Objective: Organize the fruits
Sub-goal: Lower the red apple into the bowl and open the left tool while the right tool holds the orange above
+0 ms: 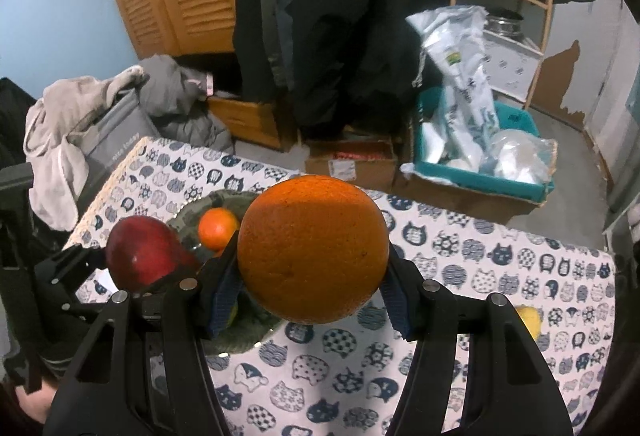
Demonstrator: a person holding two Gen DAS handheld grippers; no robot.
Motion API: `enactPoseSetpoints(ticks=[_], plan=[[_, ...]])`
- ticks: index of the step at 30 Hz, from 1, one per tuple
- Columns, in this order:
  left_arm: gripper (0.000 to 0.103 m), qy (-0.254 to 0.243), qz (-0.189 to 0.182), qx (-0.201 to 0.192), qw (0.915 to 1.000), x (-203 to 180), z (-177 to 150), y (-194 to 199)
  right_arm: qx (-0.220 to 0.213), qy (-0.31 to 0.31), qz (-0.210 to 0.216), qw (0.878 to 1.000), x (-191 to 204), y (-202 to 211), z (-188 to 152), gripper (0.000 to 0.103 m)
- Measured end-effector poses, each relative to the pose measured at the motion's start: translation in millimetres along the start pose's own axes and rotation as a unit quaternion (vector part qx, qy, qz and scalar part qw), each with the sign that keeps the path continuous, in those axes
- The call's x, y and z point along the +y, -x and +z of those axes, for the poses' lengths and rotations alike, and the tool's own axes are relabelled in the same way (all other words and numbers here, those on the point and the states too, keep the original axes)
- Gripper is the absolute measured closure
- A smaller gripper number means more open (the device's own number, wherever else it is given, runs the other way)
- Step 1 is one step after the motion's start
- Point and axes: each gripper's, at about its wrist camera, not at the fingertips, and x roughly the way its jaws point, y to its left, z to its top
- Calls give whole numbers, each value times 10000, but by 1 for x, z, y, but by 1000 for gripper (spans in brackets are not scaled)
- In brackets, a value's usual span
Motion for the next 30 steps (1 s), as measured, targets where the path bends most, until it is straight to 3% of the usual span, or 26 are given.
enactPoseSetpoints(ticks=[13,23,30], plan=[[26,18,-16,551,9985,6,-7,-54,607,-212,-65,9979,-5,-70,-10,41],[26,46,-105,896,9959,-3,-11,-81,748,-331,-123,9966,-22,-76,-16,41],[26,18,-112,922,9957,-4,-10,-85,776,-402,-103,9961,-26,-79,-16,41]])
